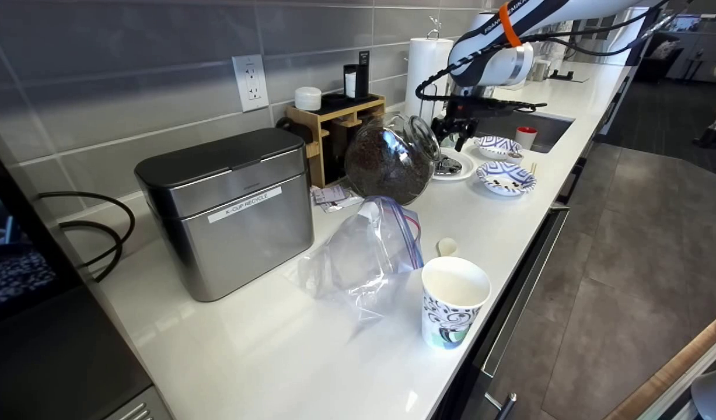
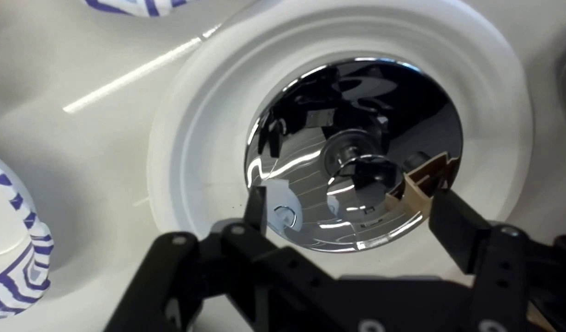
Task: Put the scoop inside the jar and then close it
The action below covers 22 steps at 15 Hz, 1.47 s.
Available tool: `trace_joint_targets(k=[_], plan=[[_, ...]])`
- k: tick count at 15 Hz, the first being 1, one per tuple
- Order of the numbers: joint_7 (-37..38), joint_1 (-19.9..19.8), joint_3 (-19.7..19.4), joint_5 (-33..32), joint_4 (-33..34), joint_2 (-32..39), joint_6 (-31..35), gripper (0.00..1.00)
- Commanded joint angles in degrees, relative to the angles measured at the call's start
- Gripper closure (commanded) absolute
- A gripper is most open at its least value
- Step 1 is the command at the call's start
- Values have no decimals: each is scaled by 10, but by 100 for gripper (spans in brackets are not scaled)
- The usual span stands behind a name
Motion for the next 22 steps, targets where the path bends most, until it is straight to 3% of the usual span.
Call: trace_joint_targets(k=[1, 5, 8, 15, 18, 20, 21, 22], plan=[[8, -2, 7, 7, 49, 34, -32, 16], [7, -1, 11, 6, 72, 51, -46, 5], [10, 2, 12, 4, 86, 60, -59, 17], [11, 3, 10, -1, 107, 75, -82, 76], [13, 3, 9, -1, 115, 77, -91, 85], [15, 2, 8, 0, 118, 77, -96, 100], [16, 2, 8, 1, 118, 76, -96, 100], [18, 2, 7, 0, 119, 76, -96, 77]])
